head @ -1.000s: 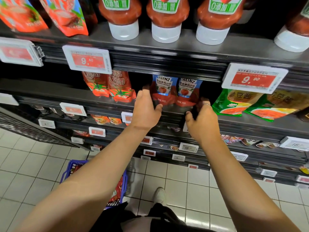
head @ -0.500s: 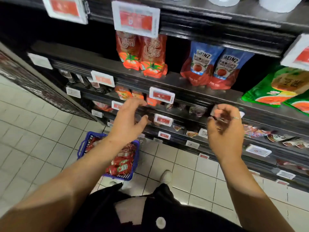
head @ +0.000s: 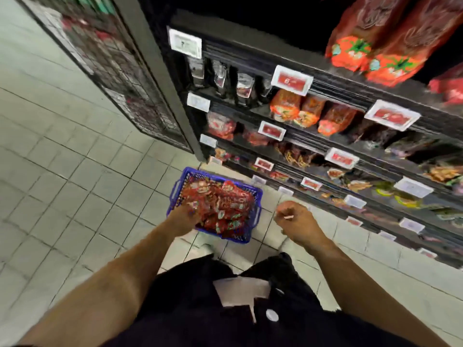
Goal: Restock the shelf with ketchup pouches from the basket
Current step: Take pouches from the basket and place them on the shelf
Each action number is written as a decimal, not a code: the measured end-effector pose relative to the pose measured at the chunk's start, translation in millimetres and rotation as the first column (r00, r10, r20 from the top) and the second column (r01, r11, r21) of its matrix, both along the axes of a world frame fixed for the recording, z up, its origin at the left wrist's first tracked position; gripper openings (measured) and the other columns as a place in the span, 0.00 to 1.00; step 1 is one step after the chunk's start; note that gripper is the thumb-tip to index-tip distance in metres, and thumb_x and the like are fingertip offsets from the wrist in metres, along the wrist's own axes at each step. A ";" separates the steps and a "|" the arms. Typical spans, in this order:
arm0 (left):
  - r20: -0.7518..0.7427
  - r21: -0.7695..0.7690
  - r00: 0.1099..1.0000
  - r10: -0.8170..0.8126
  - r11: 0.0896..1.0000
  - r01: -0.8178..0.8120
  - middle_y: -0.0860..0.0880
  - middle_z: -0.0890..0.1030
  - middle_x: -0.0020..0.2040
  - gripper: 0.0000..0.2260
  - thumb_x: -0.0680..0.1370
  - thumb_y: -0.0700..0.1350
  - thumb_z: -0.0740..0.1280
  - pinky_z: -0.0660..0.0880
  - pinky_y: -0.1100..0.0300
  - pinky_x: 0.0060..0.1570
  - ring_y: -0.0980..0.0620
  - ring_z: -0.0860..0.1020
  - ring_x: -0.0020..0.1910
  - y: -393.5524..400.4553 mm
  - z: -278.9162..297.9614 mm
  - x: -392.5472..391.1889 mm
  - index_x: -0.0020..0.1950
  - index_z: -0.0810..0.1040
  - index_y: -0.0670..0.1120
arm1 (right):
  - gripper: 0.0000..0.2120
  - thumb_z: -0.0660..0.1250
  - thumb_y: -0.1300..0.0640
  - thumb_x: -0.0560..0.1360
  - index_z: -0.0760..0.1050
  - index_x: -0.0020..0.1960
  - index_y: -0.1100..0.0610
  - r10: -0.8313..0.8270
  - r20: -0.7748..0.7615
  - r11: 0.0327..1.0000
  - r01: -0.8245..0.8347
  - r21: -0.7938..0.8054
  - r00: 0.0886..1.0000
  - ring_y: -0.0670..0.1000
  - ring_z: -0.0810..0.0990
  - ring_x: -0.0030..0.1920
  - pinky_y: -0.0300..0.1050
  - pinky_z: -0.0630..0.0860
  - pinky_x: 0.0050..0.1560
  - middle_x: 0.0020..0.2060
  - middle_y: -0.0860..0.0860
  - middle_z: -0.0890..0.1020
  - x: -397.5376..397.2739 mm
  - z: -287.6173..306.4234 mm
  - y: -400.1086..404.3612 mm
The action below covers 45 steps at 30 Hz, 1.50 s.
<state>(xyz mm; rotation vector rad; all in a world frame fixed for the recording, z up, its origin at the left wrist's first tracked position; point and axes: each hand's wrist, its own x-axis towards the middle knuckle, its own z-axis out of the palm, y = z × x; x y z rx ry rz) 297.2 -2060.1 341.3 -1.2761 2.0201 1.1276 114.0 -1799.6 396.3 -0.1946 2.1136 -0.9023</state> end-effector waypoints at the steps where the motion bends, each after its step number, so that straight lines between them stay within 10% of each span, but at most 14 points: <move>1: 0.012 0.001 1.000 0.002 1.000 -0.002 0.40 0.80 0.63 0.16 0.80 0.43 0.67 0.74 0.56 0.58 0.40 0.78 0.62 -6.3 -2.5 8.9 0.67 0.77 0.40 | 0.04 0.72 0.61 0.74 0.79 0.48 0.56 -0.047 0.055 0.999 0.047 0.005 0.997 0.54 0.82 0.43 0.54 0.81 0.47 0.44 0.54 0.83 10.6 -5.7 -11.2; 16: 0.270 0.070 0.958 0.099 0.990 -0.122 0.42 0.82 0.58 0.06 0.75 0.42 0.69 0.78 0.50 0.58 0.41 0.80 0.57 -55.4 -49.7 41.1 0.50 0.79 0.49 | 0.01 0.70 0.59 0.73 0.79 0.43 0.56 -0.096 0.269 0.966 0.024 0.257 0.958 0.56 0.82 0.39 0.53 0.82 0.44 0.40 0.56 0.84 19.6 -107.6 -80.9; 23: 0.223 0.144 0.970 -0.099 0.987 0.068 0.43 0.81 0.59 0.09 0.78 0.44 0.63 0.73 0.55 0.52 0.41 0.78 0.57 -95.2 -100.8 16.0 0.55 0.80 0.46 | 0.08 0.73 0.52 0.71 0.74 0.41 0.48 0.185 0.155 0.882 -0.233 0.410 0.970 0.53 0.76 0.44 0.45 0.70 0.45 0.43 0.50 0.79 1.7 -146.9 -137.2; 29: 0.101 0.234 0.982 -0.162 0.963 0.135 0.42 0.80 0.62 0.15 0.81 0.47 0.64 0.75 0.54 0.57 0.41 0.78 0.60 -162.0 -155.9 -2.7 0.64 0.77 0.42 | 0.08 0.73 0.53 0.70 0.74 0.38 0.51 -0.080 0.125 0.870 0.008 0.494 0.989 0.59 0.82 0.42 0.56 0.81 0.50 0.40 0.54 0.84 18.8 -193.5 -180.1; 34: 0.022 0.192 0.980 -0.198 0.963 0.190 0.44 0.78 0.64 0.32 0.70 0.58 0.72 0.73 0.51 0.59 0.41 0.76 0.62 -217.3 -186.2 -6.8 0.72 0.69 0.51 | 0.09 0.74 0.52 0.71 0.75 0.41 0.53 -0.464 0.277 0.818 0.286 0.500 0.842 0.52 0.75 0.36 0.56 0.83 0.45 0.35 0.52 0.75 48.4 -247.1 -225.5; 39: 0.079 0.130 0.931 -0.356 0.930 0.345 0.41 0.73 0.68 0.38 0.65 0.59 0.69 0.71 0.41 0.66 0.37 0.70 0.68 -247.4 -227.9 -21.4 0.74 0.68 0.50 | 0.24 0.75 0.47 0.70 0.75 0.61 0.55 -0.664 0.433 0.739 0.443 0.509 0.610 0.55 0.78 0.53 0.58 0.81 0.53 0.54 0.55 0.77 60.9 -303.6 -249.7; 45: 0.120 0.098 0.849 -0.514 0.858 0.505 0.42 0.66 0.76 0.44 0.69 0.59 0.75 0.68 0.41 0.70 0.39 0.66 0.74 -251.4 -334.3 -46.6 0.80 0.58 0.54 | 0.22 0.75 0.41 0.65 0.76 0.55 0.49 -0.766 0.457 0.642 0.586 0.494 0.453 0.55 0.77 0.57 0.53 0.80 0.52 0.61 0.52 0.77 48.1 -391.8 -247.2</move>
